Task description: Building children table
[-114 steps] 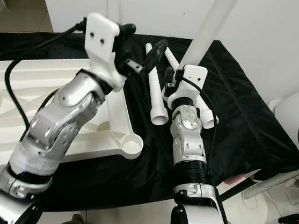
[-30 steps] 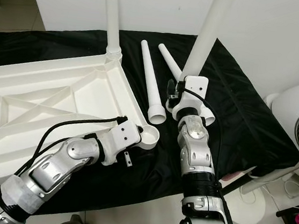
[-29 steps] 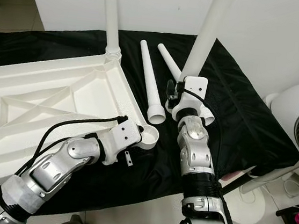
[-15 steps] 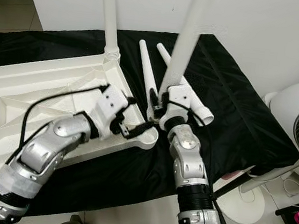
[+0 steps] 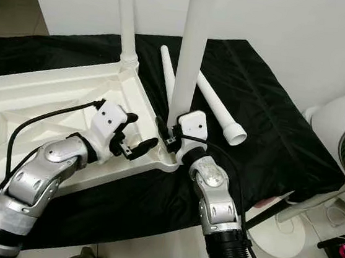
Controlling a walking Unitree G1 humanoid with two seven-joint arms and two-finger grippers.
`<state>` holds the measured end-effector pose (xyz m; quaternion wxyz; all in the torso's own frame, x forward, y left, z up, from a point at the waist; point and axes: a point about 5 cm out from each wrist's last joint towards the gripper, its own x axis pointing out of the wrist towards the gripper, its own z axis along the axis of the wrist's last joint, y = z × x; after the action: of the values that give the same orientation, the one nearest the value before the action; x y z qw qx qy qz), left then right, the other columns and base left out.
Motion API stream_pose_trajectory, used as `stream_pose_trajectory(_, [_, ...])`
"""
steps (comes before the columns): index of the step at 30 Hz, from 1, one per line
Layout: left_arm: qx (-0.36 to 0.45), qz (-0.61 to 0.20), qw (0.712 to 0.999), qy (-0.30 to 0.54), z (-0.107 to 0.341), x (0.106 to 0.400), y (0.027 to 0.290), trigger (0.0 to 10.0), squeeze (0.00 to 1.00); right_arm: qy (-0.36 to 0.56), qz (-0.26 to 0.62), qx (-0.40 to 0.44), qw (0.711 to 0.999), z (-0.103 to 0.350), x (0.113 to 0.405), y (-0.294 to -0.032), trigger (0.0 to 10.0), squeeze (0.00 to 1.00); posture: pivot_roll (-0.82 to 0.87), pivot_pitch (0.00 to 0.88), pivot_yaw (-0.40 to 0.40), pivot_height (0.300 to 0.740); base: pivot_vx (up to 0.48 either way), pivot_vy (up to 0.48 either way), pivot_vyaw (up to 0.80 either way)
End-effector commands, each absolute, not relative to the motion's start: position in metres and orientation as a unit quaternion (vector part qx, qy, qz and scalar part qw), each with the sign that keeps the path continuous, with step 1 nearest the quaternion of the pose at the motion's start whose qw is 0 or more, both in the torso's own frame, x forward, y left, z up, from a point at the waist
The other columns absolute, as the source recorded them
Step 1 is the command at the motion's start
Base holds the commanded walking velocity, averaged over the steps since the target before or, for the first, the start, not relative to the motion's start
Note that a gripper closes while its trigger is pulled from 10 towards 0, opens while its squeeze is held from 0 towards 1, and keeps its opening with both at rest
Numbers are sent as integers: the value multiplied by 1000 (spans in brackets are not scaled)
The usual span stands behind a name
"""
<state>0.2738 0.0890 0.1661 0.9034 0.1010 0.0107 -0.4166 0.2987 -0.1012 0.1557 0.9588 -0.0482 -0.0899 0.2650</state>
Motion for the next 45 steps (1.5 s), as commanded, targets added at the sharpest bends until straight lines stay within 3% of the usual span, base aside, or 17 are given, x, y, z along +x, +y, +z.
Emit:
stream_pose_trajectory(1, [117, -391, 913, 12, 162, 269, 100, 10000, 0, -88, 270, -48, 958, 155, 295, -105, 10000, 0, -35, 22, -14, 740, 0, 0, 0])
stream_pose_trajectory(5, [122, -417, 901, 10, 162, 260, 105, 10000, 0, -89, 267, -46, 959, 155, 296, -109, 10000, 0, -32, 25, -19, 740, 0, 0, 0])
stream_pose_trajectory(10, [110, -494, 862, 3, 167, 239, 107, 10000, 0, -88, 267, -47, 958, 157, 295, -111, 10000, 0, -27, 33, -26, 740, 0, 0, 0])
stream_pose_trajectory(21, [65, -536, 842, 17, 173, 226, 104, 10000, 0, -79, 277, -54, 956, 149, 292, -114, 10000, 0, -29, 42, -24, 740, 0, 0, 0])
stream_pose_trajectory(25, [29, -576, 817, 17, 180, 216, 96, 10000, 0, -55, 291, -62, 953, 126, 294, -116, 10000, 0, -26, 44, -23, 740, 0, 0, 0])
stream_pose_trajectory(45, [37, -572, 819, 20, 185, 215, 96, 10000, 0, -39, 357, -77, 930, 91, 284, -108, 10000, 0, -18, 50, -21, 740, 0, 0, 0])
